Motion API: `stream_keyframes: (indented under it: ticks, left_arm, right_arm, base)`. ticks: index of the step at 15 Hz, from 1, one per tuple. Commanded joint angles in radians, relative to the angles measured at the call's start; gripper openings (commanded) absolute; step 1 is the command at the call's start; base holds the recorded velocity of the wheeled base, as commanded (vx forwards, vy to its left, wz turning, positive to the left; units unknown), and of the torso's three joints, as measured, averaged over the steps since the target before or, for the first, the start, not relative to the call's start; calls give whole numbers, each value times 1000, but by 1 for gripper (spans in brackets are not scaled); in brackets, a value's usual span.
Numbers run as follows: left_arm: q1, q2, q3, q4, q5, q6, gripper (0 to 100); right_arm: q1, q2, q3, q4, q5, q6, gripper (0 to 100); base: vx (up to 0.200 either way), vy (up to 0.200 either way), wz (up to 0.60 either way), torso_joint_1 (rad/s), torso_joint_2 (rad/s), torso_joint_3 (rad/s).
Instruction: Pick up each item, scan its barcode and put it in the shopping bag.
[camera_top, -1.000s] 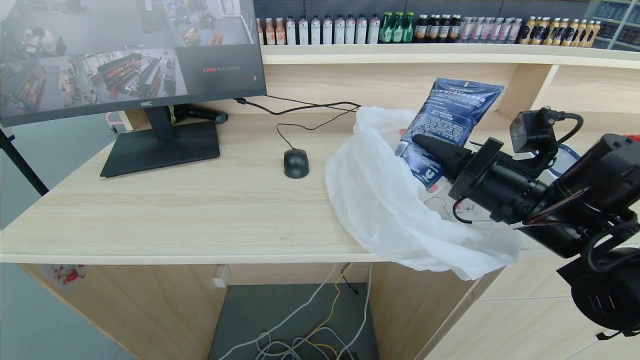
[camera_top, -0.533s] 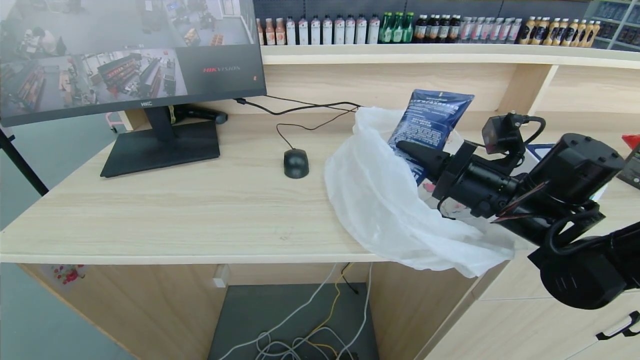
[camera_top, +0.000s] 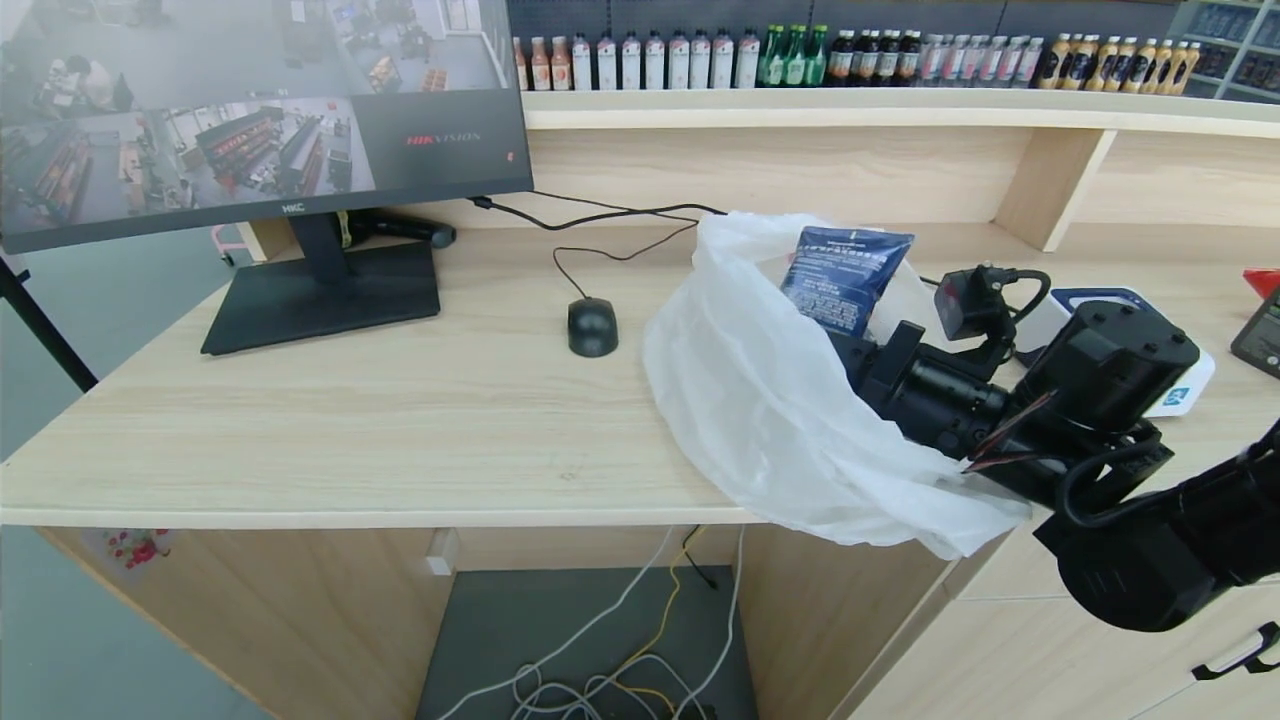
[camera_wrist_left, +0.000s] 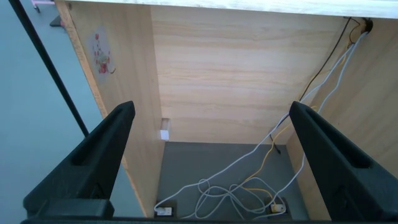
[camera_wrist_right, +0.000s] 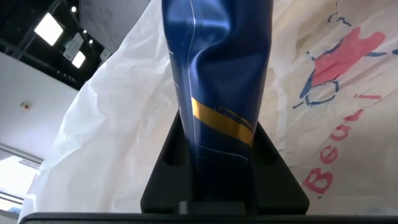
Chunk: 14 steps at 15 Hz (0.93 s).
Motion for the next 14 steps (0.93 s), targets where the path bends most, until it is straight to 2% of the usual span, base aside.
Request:
stream_keyframes:
  ticks: [1, 9, 10, 14]
  left_arm:
    - [0, 0, 0, 0, 0, 0, 100]
    - [0, 0, 0, 0, 0, 0, 100]
    - [0, 0, 0, 0, 0, 0, 100]
    - [0, 0, 0, 0, 0, 0, 100]
  right_arm:
    - [-6, 26, -3, 2, 0, 0, 0]
    - [-22, 60, -27, -15, 13, -34, 0]
    - [-25, 61, -27, -18, 12, -38, 100]
    - [-28, 60, -23, -67, 10, -40, 100]
  base:
    - [0, 0, 0, 0, 0, 0]
    - [0, 0, 0, 0, 0, 0]
    - [0, 0, 0, 0, 0, 0]
    - [0, 0, 0, 0, 0, 0]
